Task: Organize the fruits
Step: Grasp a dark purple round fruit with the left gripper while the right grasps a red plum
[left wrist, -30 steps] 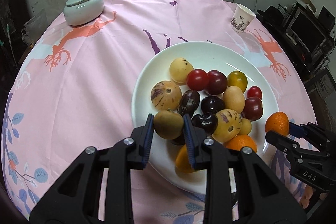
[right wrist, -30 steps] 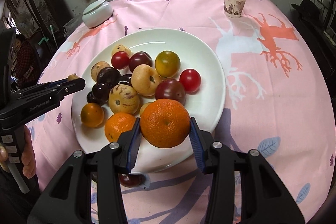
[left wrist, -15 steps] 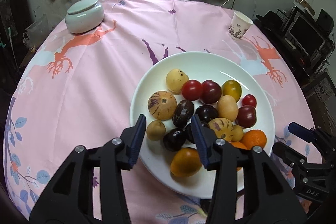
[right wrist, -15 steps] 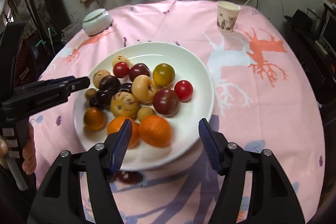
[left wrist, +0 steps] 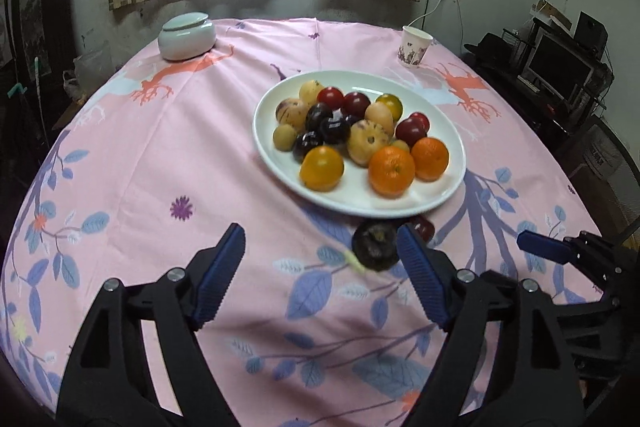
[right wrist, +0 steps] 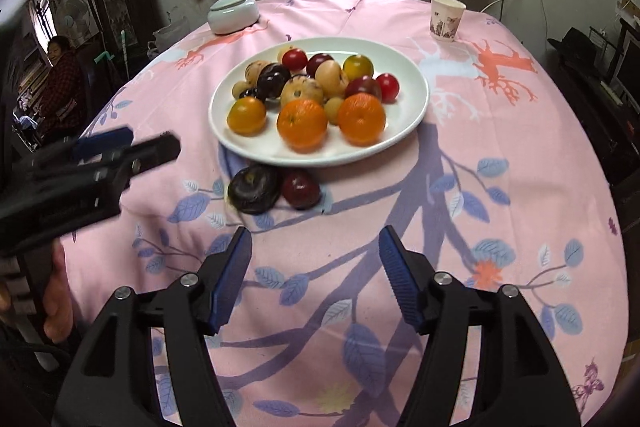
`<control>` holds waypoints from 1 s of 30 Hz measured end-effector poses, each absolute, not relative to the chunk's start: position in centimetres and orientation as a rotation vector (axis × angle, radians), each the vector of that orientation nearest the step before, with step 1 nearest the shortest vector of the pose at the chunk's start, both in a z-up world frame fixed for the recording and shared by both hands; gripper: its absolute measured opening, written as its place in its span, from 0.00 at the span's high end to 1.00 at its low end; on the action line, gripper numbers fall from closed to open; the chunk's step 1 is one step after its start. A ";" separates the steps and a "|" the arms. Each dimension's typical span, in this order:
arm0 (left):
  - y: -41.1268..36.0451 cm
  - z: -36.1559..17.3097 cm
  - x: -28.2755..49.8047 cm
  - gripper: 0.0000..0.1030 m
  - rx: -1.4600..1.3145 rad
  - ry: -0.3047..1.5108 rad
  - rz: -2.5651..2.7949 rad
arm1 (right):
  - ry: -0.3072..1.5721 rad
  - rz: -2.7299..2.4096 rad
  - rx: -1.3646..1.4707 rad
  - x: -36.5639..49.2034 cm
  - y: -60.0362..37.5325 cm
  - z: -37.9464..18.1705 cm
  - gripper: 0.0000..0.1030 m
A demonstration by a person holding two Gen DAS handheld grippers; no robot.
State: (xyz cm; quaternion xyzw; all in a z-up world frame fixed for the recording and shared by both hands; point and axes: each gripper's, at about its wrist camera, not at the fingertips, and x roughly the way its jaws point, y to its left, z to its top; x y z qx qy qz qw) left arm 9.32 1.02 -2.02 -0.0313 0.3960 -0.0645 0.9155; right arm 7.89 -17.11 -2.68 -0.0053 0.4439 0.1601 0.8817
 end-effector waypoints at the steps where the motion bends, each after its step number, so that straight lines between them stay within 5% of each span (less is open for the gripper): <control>1: 1.3 -2.5 9.0 0.22 -0.064 0.828 -0.123 | 0.923 0.338 -0.005 8.0 -17.0 -2.9 0.36; 5: 2.8 -3.7 8.0 0.22 -0.084 0.853 -0.109 | 0.878 0.350 -0.005 9.5 -16.2 -3.6 0.37; 9: 4.1 -3.7 7.3 0.22 -0.106 0.848 -0.105 | 0.934 0.377 -0.053 11.4 -14.5 -5.0 0.57; 18: 5.7 -3.8 7.3 0.22 -0.139 0.853 -0.092 | 0.995 0.344 -0.118 14.4 -13.0 -7.3 0.57; 21: 5.7 -3.8 7.3 0.22 -0.138 0.855 -0.090 | 1.012 0.385 -0.103 14.9 -12.7 -7.6 0.72; 30: 3.6 -3.5 8.2 0.22 -0.108 0.881 -0.126 | 0.968 0.397 -0.056 10.3 -14.5 -4.8 0.72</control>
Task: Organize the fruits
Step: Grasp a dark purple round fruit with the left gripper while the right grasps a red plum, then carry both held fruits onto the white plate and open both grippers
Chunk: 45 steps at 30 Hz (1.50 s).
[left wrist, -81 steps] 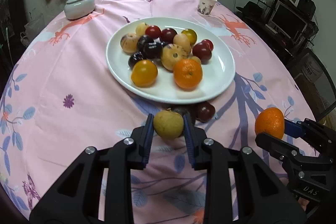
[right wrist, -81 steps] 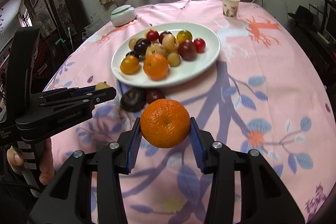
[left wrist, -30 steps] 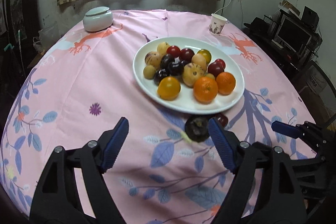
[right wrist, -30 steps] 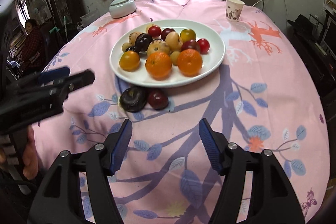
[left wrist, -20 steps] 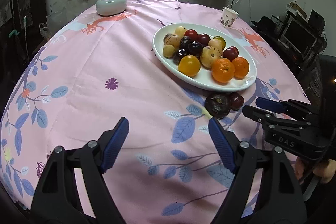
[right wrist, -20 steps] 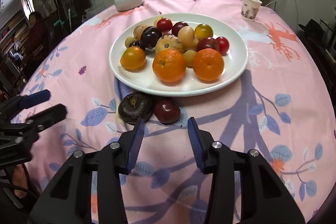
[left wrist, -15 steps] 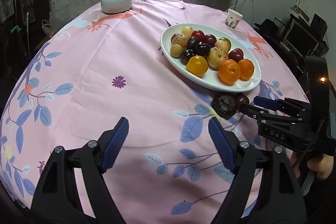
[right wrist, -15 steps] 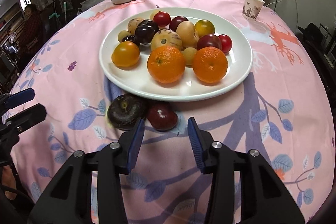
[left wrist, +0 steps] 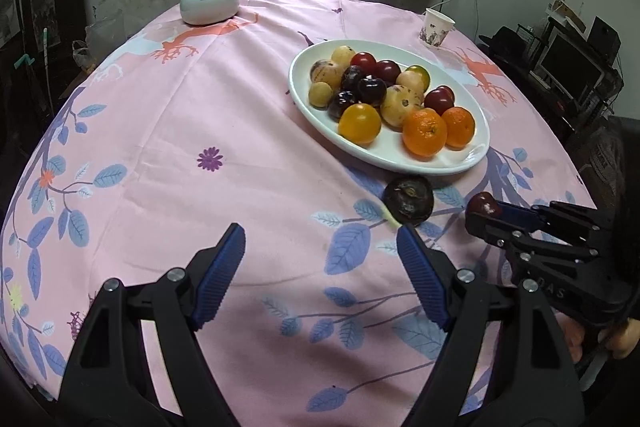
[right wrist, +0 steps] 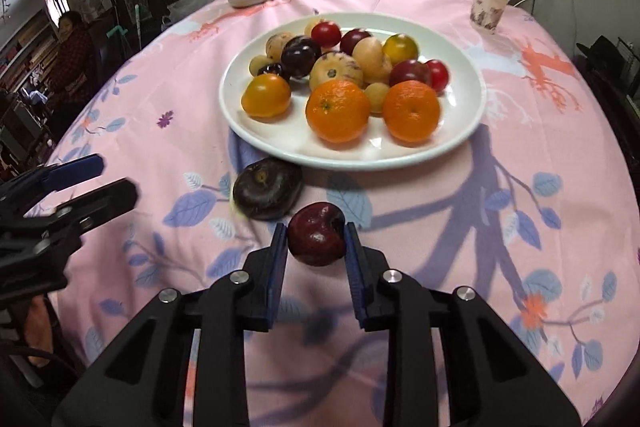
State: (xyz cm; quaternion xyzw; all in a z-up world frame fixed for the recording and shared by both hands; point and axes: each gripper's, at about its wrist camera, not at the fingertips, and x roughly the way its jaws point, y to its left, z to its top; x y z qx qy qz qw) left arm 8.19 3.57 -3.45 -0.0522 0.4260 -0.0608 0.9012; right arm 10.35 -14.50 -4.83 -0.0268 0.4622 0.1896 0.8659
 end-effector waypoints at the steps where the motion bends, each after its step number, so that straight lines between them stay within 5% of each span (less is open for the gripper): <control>1: 3.0 -3.5 8.5 0.22 -0.105 0.887 -0.141 | 0.964 0.398 -0.038 9.8 -15.1 -4.6 0.72; 21: -5.1 -8.2 14.4 0.36 0.050 1.004 -0.261 | 0.938 0.378 0.125 7.0 -20.2 -4.0 0.72; 25: -4.6 -8.0 13.9 0.56 0.052 0.985 -0.241 | 0.947 0.372 0.125 7.2 -19.9 -4.1 0.72; 45: -2.1 -2.8 10.0 0.57 -0.010 0.864 -0.236 | 0.936 0.421 0.086 8.3 -18.1 -2.9 0.72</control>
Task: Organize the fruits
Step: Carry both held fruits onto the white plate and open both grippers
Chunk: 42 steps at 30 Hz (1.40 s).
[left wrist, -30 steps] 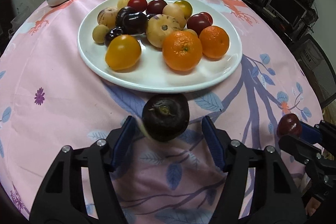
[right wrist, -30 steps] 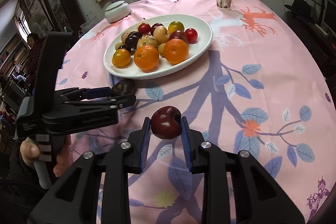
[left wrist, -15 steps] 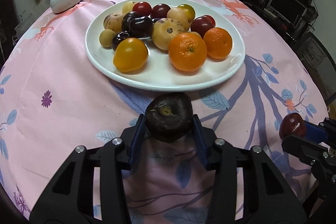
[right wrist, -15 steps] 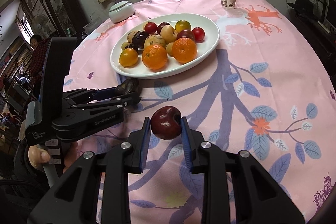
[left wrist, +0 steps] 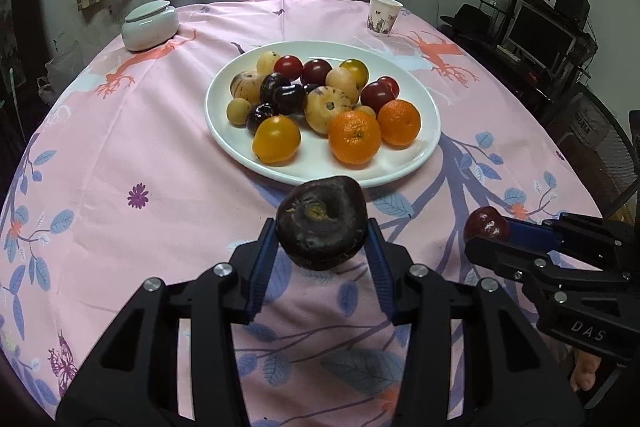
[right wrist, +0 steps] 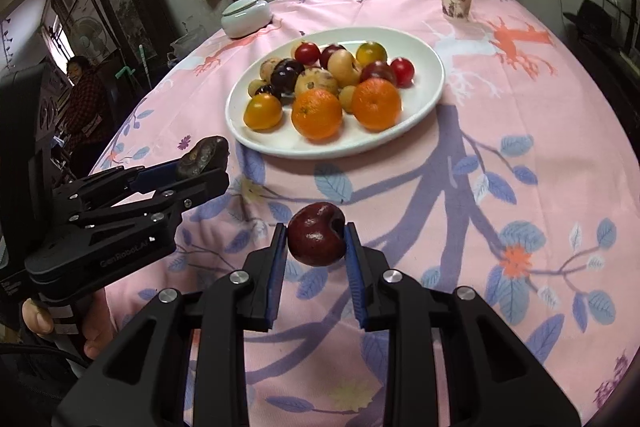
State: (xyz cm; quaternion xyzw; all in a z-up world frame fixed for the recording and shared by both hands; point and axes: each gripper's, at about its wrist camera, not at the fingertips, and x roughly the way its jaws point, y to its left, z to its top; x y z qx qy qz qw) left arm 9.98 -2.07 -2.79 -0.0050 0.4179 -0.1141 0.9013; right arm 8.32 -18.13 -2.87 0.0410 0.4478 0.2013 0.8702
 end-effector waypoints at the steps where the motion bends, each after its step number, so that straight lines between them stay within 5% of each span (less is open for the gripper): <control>1: -2.1 -2.5 10.2 0.57 -0.005 0.865 -0.241 | 0.926 0.421 0.066 8.6 -17.9 -2.4 0.72; 18: -2.9 0.0 25.4 0.56 -0.005 0.938 -0.210 | 0.941 0.380 0.015 23.3 -16.5 -1.5 0.72; 30: -3.0 -1.8 27.3 0.55 -0.029 0.997 -0.217 | 1.007 0.393 -0.009 24.5 -15.3 -3.3 0.72; 32: -2.9 -1.6 27.1 0.51 -0.030 0.984 -0.216 | 1.013 0.390 -0.018 24.4 -15.2 -3.3 0.67; 34: -2.6 -0.9 26.7 0.39 -0.033 0.957 -0.214 | 0.982 0.372 -0.029 23.8 -15.2 -2.7 0.29; 38: -2.2 1.0 25.7 0.17 -0.043 0.906 -0.208 | 0.920 0.346 -0.071 22.9 -15.1 -1.5 0.19; 42: -1.7 2.6 22.8 0.05 -0.027 0.846 -0.189 | 0.881 0.311 -0.109 20.6 -15.5 -0.5 0.07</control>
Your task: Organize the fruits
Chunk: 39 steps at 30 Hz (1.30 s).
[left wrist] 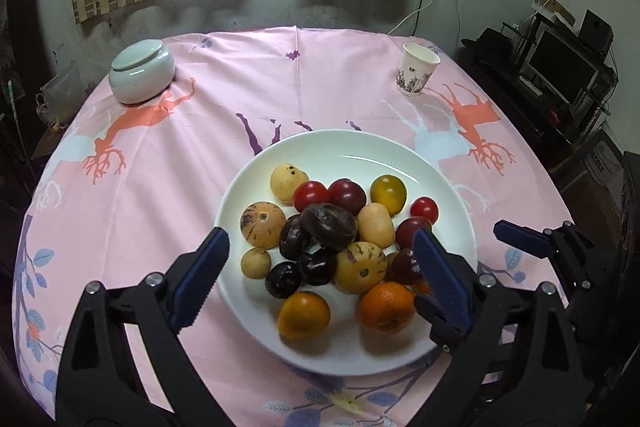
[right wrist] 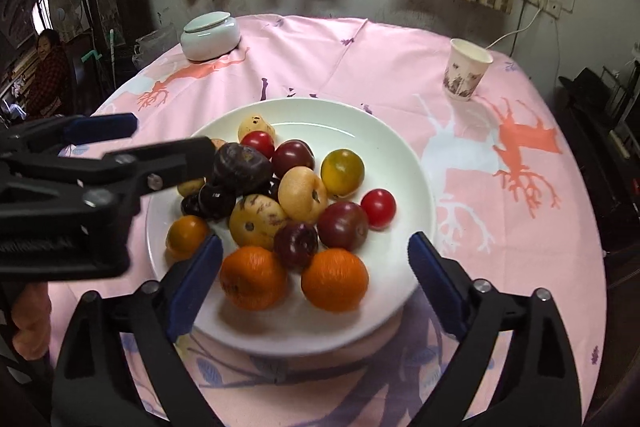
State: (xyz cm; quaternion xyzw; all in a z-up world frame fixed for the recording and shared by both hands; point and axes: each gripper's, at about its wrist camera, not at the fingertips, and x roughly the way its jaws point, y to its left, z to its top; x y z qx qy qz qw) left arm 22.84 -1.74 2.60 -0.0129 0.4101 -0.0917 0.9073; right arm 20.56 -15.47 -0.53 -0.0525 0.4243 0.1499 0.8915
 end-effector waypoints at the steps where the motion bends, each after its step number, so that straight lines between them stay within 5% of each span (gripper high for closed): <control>1: -1.7 2.9 21.9 0.04 -0.017 0.834 -0.187 | 0.880 0.305 -0.113 19.8 -15.6 -0.5 0.06; 17: -0.9 0.0 5.8 0.02 -0.009 0.795 -0.062 | 0.915 0.126 -0.019 5.7 -19.5 -2.4 0.02; 39: -1.0 -0.1 2.4 0.02 -0.009 0.793 -0.076 | 0.897 0.142 0.007 2.8 -18.8 -2.3 0.01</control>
